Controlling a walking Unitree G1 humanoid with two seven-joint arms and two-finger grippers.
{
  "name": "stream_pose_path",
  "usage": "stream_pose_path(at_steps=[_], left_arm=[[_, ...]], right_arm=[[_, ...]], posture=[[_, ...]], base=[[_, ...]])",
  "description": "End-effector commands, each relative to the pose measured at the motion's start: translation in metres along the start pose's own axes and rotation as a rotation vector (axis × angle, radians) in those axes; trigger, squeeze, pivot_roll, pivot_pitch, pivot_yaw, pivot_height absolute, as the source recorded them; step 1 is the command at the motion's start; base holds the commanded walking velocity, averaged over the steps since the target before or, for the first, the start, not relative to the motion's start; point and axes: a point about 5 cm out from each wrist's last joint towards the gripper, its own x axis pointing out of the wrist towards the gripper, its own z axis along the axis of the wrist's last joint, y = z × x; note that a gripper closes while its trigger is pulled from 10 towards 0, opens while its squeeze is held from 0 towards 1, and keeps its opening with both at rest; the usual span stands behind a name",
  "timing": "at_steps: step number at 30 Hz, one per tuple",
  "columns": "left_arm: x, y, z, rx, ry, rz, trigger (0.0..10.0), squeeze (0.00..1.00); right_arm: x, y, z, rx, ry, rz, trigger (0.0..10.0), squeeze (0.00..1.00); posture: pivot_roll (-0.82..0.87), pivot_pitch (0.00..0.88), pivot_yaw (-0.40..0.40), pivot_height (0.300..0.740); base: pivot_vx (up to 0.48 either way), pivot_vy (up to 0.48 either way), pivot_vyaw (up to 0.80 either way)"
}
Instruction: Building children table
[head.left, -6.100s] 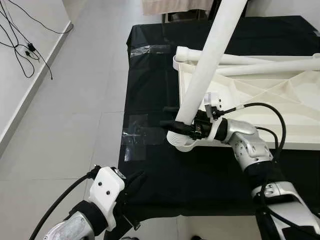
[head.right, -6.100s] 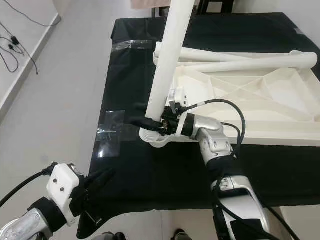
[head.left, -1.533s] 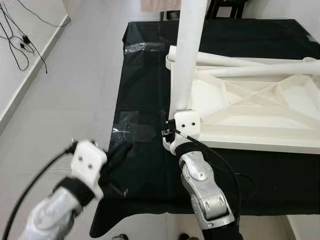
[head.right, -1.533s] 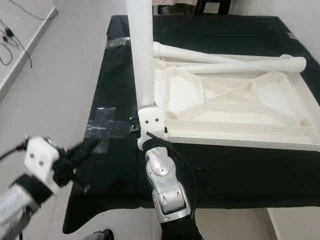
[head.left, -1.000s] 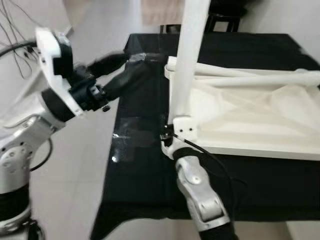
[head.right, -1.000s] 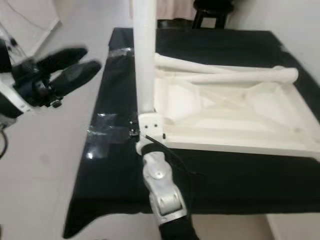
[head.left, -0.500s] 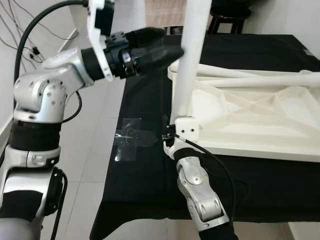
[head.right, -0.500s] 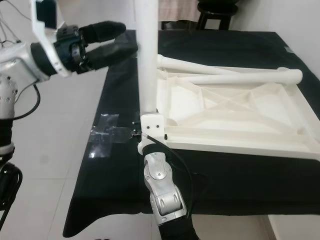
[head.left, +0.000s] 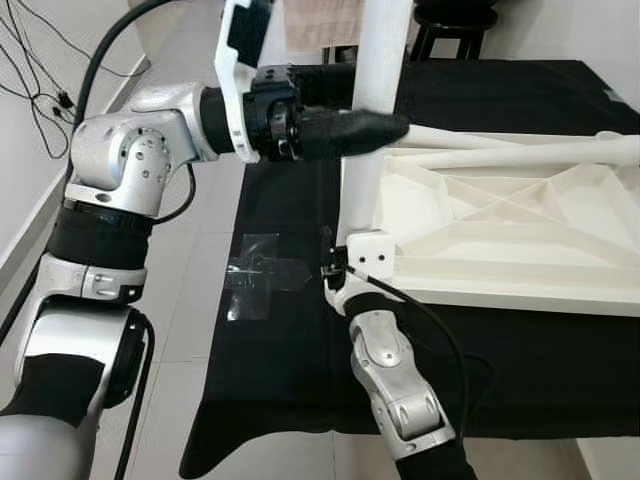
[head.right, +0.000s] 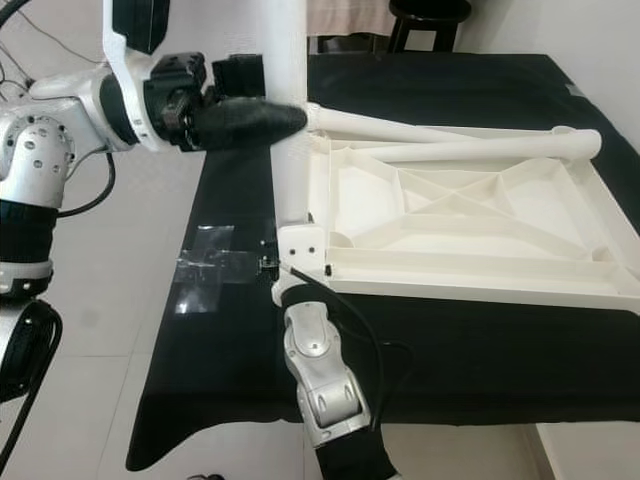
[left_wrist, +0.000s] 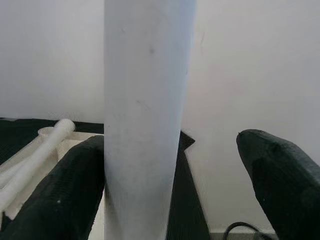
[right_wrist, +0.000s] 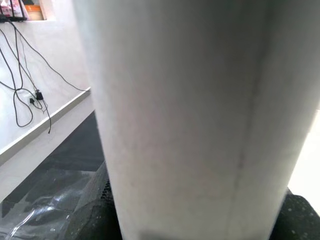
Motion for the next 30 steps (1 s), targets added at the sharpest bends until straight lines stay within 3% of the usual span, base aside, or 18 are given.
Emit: stream_pose_path(at_steps=[1, 2, 3, 11, 16, 30], left_arm=[[0.006, 0.005, 0.005, 0.075, 0.009, 0.054, 10.0, 0.0], [0.006, 0.005, 0.005, 0.075, 0.009, 0.054, 10.0, 0.0], [0.007, 0.01, 0.006, 0.102, 0.004, 0.107, 0.0, 0.0], [0.008, 0.018, 0.013, 0.078, -0.071, 0.157, 0.0, 0.0], [0.014, 0.014, 0.009, 0.001, -0.141, 0.119, 0.0, 0.0], [0.025, 0.003, -0.006, -0.007, -0.061, 0.023, 0.0, 0.0]], right_arm=[[0.0, 0.029, -0.017, 0.121, 0.133, 0.031, 10.0, 0.0], [0.0, 0.029, -0.017, 0.121, 0.133, 0.031, 10.0, 0.0], [0.0, 0.028, -0.017, 0.122, 0.132, 0.032, 10.0, 0.0], [0.001, 0.028, -0.017, 0.126, 0.129, 0.037, 10.0, 0.0], [0.002, 0.028, -0.017, 0.124, 0.124, 0.04, 10.0, 0.0], [0.003, 0.027, -0.018, 0.126, 0.121, 0.042, 10.0, 0.0]], posture=[[0.11, 0.205, 0.029, 0.74], [0.11, 0.205, 0.029, 0.74], [0.11, 0.204, 0.028, 0.74], [0.1, 0.197, 0.023, 0.74], [0.1, 0.186, 0.023, 0.74], [0.09, 0.17, 0.02, 0.74]], base=[[0.0, 0.0, 0.0], [0.0, 0.0, 0.0], [0.0, 0.0, 0.0], [0.0, 0.0, 0.0], [0.0, 0.0, 0.0], [0.0, 0.0, 0.0]])
